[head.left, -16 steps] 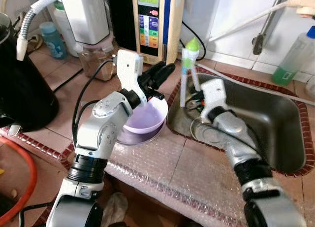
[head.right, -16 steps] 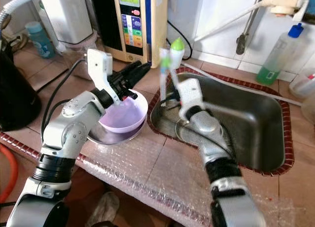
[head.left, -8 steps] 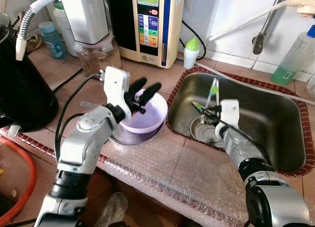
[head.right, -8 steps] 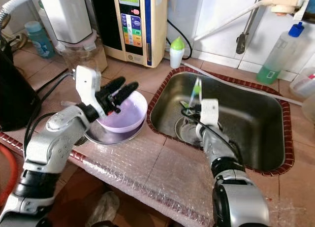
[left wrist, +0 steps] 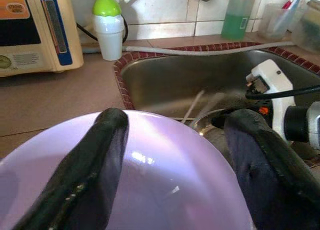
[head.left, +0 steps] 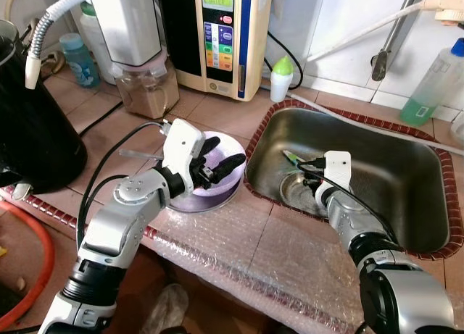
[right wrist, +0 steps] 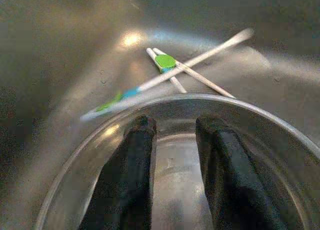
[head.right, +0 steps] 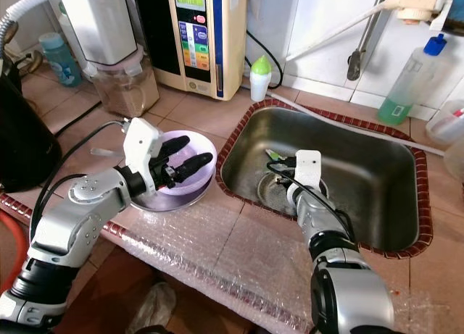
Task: Kitchen organization
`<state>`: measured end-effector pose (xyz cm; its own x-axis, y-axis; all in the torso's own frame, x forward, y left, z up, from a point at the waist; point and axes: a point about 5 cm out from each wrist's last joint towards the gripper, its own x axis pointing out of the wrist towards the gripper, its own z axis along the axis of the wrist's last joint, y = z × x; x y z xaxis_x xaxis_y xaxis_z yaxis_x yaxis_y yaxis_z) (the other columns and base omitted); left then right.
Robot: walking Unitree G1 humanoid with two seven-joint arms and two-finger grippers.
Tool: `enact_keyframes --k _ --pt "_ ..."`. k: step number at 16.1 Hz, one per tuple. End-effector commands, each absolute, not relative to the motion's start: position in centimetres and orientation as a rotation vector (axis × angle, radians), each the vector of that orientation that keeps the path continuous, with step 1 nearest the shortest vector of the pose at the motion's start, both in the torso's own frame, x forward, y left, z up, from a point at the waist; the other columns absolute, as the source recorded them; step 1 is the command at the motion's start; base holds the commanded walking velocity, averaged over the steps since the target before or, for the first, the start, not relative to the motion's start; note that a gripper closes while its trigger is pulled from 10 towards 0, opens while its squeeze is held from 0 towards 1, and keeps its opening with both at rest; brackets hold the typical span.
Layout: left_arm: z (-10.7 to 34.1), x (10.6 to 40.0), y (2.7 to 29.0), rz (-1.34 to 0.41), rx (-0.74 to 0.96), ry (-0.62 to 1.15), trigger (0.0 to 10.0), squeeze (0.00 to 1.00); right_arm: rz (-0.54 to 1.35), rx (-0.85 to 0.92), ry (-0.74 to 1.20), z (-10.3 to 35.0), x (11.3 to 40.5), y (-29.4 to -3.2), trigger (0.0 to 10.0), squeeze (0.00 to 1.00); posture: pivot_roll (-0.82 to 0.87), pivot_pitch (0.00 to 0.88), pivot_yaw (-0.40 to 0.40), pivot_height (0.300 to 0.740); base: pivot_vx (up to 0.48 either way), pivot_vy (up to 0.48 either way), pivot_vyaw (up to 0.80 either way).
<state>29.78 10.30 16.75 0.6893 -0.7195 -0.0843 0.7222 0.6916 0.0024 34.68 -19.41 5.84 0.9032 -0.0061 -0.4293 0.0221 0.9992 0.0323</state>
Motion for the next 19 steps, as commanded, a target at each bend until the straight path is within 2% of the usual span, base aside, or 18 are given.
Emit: enact_keyframes --k 1,5,9,16,17,18,19 --pt "17.2 30.3 10.7 -0.75 0.059 0.039 10.0 1.0 -0.027 0.066 0.489 4.7 33.9 -19.4 10.0 1.0 0.02 0.0 0.032 0.74 0.0 0.0 0.0" --pt "19.2 32.7 13.8 -0.445 -0.003 -0.079 10.0 1.0 0.003 0.126 0.281 6.8 34.7 -18.8 10.0 1.0 0.02 0.0 0.03 0.74 0.0 0.0 0.0" --pt "18.1 33.1 15.6 -0.319 0.002 -0.026 10.0 1.0 0.075 0.085 0.131 8.4 34.4 -17.8 10.0 1.0 0.02 0.0 0.028 0.74 0.0 0.0 0.0" --pt "15.8 32.6 16.5 -0.368 0.017 0.159 10.0 1.0 0.157 0.037 0.124 8.0 32.9 -16.8 10.0 1.0 0.01 0.0 0.024 0.74 0.0 0.0 0.0" --pt "15.6 32.5 16.5 -0.378 0.026 0.181 10.0 0.44 0.168 0.03 0.126 8.0 32.9 -16.6 10.0 1.0 0.01 0.0 0.024 0.74 0.0 0.0 0.0" --pt "15.4 32.4 16.5 -0.383 0.031 0.199 10.0 0.0 0.18 0.017 0.127 8.1 32.8 -16.5 10.0 0.98 0.01 0.0 0.024 0.74 0.0 0.0 0.0" --pt "15.3 32.3 16.3 -0.398 0.029 0.208 10.0 0.0 0.186 0.009 0.128 8.1 32.7 -16.3 10.0 0.37 0.01 0.0 0.024 0.74 0.0 0.0 0.0"
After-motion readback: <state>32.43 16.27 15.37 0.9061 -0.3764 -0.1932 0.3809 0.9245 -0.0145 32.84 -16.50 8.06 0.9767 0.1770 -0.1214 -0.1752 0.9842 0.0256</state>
